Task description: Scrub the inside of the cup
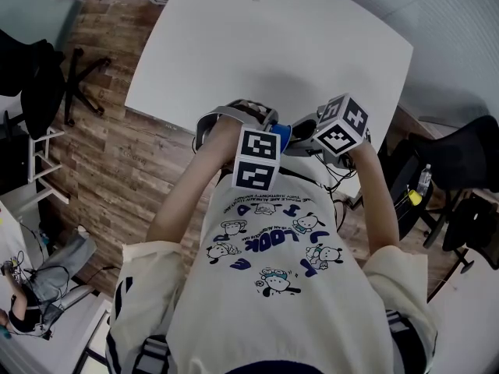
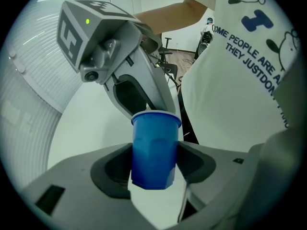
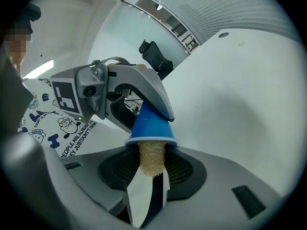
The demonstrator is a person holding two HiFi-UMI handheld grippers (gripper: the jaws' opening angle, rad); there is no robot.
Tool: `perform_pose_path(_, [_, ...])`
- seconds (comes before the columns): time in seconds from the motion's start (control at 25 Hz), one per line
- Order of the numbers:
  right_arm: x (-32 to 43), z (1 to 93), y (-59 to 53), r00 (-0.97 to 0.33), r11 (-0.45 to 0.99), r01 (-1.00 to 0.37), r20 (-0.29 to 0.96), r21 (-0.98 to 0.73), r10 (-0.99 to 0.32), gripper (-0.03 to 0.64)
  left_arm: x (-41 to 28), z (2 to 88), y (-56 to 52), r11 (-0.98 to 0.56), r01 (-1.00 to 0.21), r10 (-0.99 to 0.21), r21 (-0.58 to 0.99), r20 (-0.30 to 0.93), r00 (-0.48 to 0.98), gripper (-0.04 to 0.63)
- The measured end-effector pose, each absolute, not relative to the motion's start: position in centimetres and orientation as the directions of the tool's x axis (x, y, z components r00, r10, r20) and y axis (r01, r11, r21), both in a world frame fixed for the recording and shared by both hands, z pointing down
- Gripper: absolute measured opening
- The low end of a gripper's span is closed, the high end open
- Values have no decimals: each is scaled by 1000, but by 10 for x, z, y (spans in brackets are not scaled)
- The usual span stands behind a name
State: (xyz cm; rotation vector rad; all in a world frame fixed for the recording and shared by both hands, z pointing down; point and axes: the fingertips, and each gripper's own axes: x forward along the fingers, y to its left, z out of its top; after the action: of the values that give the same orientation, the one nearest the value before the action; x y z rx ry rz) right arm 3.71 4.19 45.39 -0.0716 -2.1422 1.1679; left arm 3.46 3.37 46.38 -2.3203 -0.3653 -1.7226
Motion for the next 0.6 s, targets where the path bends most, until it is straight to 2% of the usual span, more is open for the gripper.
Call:
perform_pose_path(0.2, [36,456,39,-727,647,-295,604,-703,325,178,32,468,33,-950,313,72,-15,961,266,302])
perform_pose_path(0.6, [31,464,31,-621,787,-336,750,-517,228,178,24,477,33,-967,220,181,127,952,248,302])
